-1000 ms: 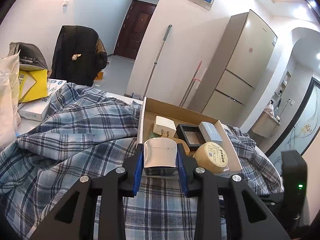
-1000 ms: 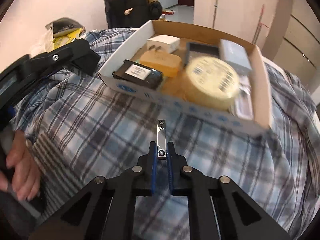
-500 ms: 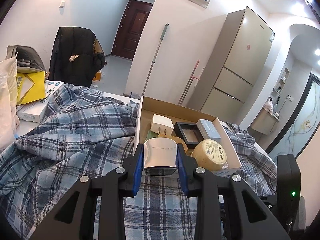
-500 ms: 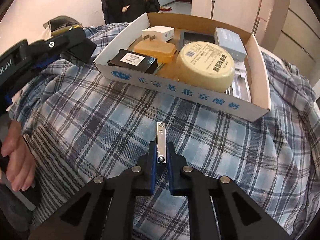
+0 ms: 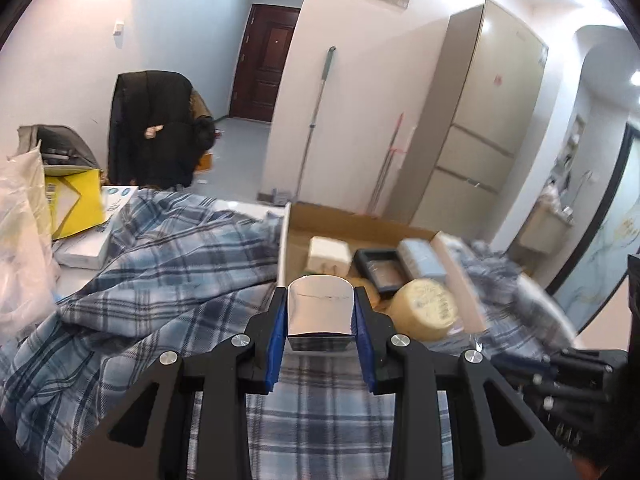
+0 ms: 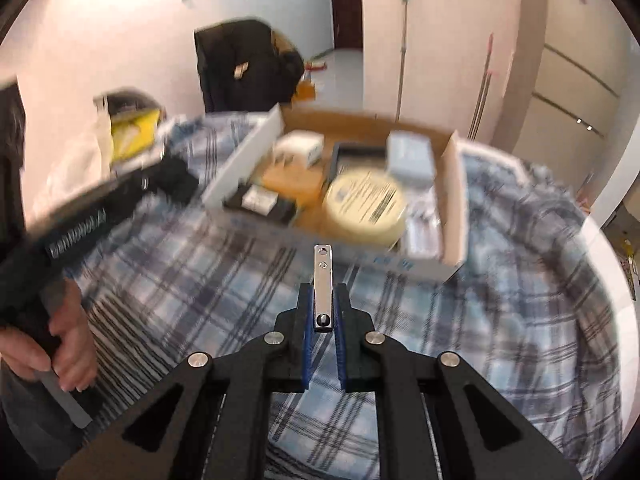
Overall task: Organize rigid objects
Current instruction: 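Carry the block with the left tool while the right tool carries the clip over the box, then lower the clip into the box and open the right tool while the left tool releases the block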
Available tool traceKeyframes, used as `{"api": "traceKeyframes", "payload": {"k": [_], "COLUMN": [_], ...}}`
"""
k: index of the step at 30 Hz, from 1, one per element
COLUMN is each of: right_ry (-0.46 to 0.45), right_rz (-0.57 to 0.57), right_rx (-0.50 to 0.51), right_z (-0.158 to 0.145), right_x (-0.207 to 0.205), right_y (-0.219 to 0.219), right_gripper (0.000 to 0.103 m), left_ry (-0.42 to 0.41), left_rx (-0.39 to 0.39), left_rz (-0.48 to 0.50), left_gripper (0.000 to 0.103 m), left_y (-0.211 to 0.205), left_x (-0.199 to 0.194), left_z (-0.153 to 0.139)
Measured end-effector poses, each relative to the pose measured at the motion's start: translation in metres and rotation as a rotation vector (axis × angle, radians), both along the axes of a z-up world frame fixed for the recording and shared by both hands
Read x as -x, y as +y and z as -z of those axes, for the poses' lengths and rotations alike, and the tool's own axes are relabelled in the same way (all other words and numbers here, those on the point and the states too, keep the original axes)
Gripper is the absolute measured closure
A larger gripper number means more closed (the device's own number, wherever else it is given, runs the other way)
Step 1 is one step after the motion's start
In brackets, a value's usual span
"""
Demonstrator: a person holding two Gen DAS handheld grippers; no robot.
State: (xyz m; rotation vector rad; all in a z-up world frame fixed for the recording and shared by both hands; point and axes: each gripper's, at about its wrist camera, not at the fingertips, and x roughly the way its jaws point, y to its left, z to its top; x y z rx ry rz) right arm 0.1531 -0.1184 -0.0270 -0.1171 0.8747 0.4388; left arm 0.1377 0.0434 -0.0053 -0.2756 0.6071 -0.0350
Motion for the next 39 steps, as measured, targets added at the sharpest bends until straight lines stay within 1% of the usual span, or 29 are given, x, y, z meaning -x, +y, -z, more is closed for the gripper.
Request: {"api": "traceKeyframes", "payload": {"k": [2,4,6,8,11,13,15,16,17,18,20,23,25,27,28,30,32,33,35,37,39], "right_ry": [-0.034,-0.064,-0.085,-0.088,-0.064,-0.043,0.004,0.038,0.055,0.063,0.086,0.127,0.145,0.177,0.199,0.221,0.222,0.222,0.211,0.21,0.227], "right_rz": [0.029,0.061,0.074,0.083,0.092,0.104,0.109,0.118,0.126,0.13,0.133,0.112,0.108,0.093,0.094,0.094,0.101,0.104,0.115,0.113,0.109], "right_rx": [-0.015,-0.024,-0.039,-0.049,-0.07,-0.097,-0.145,-0.184,-0.202,-0.204,-0.187,-0.163,-0.128,-0.118,-0.12,-0.126,-0.104,-0.083,-0.035,-0.04,-0.045], "right_z": [-0.017,-0.028,-0.039,-0.044,-0.044,-0.044,-0.04,-0.036,-0.032,-0.026,-0.013,0.008,0.021,0.032,0.037,0.045,0.049,0.052,0.056,0.056,0.054], "right_x": [-0.008,-0.018,-0.03,-0.044,-0.07,-0.087,-0.106,-0.117,-0.124,-0.131,-0.143,-0.158,-0.166,-0.172,-0.174,-0.176,-0.177,-0.178,-0.18,-0.179,-0.178], "right_y": [-0.009,-0.015,-0.018,-0.016,-0.005,0.002,0.008,0.01,0.012,0.016,0.022,0.035,0.042,0.045,0.046,0.046,0.047,0.047,0.051,0.049,0.047], "right_gripper": [0.094,0.094,0.094,0.094,0.094,0.094,0.094,0.094,0.094,0.094,0.094,0.094,0.094,0.094,0.094,0.094,0.094,0.094,0.094,0.094,0.092], "left_ry": [0.002,-0.004,-0.022,-0.046,-0.073,-0.083,-0.075,-0.076,-0.081,-0.092,-0.084,-0.024,0.016,0.067,0.086,0.084,0.06,0.057,0.059,0.059,0.053], "left_rx": [0.003,-0.013,-0.036,-0.075,-0.12,-0.125,-0.133,-0.132,-0.118,-0.091,-0.067,-0.052,-0.004,0.047,0.062,0.053,0.013,0.001,0.017,0.017,-0.008], "left_rz": [0.012,0.033,0.057,0.083,0.108,0.11,0.11,0.108,0.113,0.126,0.14,0.121,0.122,0.135,0.122,0.088,0.044,0.044,0.074,0.081,0.089], "left_gripper": [0.07,0.07,0.07,0.07,0.07,0.07,0.07,0.07,0.07,0.07,0.07,0.07,0.07,0.07,0.07,0.07,0.07,0.07,0.07,0.07,0.07], "left_y": [0.001,-0.002,-0.007,-0.015,-0.026,-0.03,-0.031,-0.029,-0.025,-0.02,-0.012,0.001,0.01,0.018,0.022,0.025,0.025,0.024,0.022,0.019,0.012], "left_x": [-0.001,-0.003,-0.008,-0.019,-0.048,-0.07,-0.086,-0.091,-0.094,-0.096,-0.101,-0.114,-0.124,-0.133,-0.135,-0.134,-0.13,-0.129,-0.129,-0.128,-0.127], "left_z": [-0.013,-0.026,-0.04,-0.053,-0.072,-0.082,-0.085,-0.084,-0.079,-0.072,-0.055,-0.027,-0.015,-0.004,0.0,0.001,-0.003,-0.003,-0.003,-0.002,-0.002]}}
